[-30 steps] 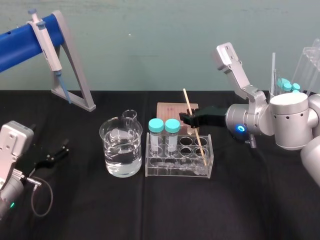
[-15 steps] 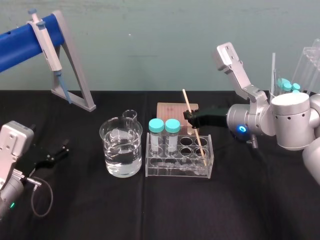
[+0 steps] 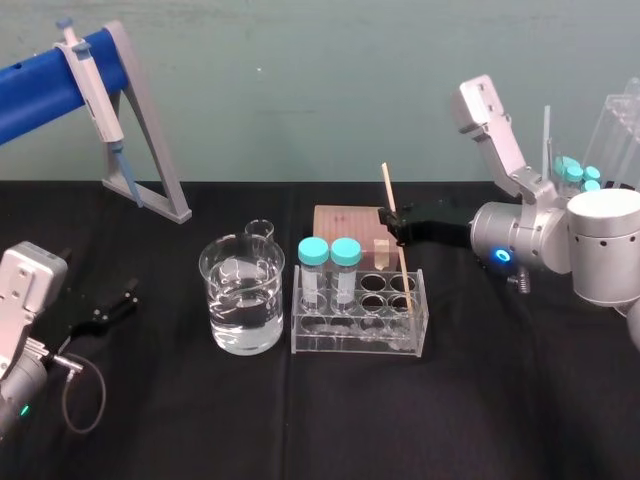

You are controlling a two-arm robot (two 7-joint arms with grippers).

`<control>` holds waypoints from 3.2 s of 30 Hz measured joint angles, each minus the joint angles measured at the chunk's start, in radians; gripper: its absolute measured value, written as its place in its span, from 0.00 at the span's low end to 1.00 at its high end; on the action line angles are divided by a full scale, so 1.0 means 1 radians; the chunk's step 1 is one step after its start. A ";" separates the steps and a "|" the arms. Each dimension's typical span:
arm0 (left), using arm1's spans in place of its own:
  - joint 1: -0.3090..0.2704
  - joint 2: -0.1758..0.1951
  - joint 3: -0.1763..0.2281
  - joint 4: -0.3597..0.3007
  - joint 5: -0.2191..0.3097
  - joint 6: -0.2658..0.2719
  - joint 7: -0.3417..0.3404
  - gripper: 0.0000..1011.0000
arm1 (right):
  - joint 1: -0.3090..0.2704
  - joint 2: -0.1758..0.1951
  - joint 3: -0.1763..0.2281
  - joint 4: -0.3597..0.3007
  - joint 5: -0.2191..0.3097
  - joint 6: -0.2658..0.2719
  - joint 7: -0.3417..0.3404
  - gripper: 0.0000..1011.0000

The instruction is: Hold the thermometer with one hand and immerse one end into the beaker, then reinsert it into the test tube rack.

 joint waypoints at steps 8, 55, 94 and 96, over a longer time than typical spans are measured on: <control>0.000 0.000 0.000 0.000 0.000 0.000 0.000 0.99 | -0.029 0.015 0.043 -0.037 0.044 -0.045 0.007 0.05; 0.000 0.000 0.000 0.000 0.000 0.000 0.000 0.99 | 0.039 -0.130 -0.109 -0.069 0.167 -0.405 0.138 0.05; 0.000 0.000 0.000 0.000 0.000 0.000 0.000 0.99 | 0.020 -0.259 -0.120 0.250 0.047 -0.542 0.150 0.05; 0.000 0.000 0.000 0.000 0.000 0.000 0.000 0.99 | 0.020 -0.259 -0.120 0.250 0.047 -0.542 0.149 0.05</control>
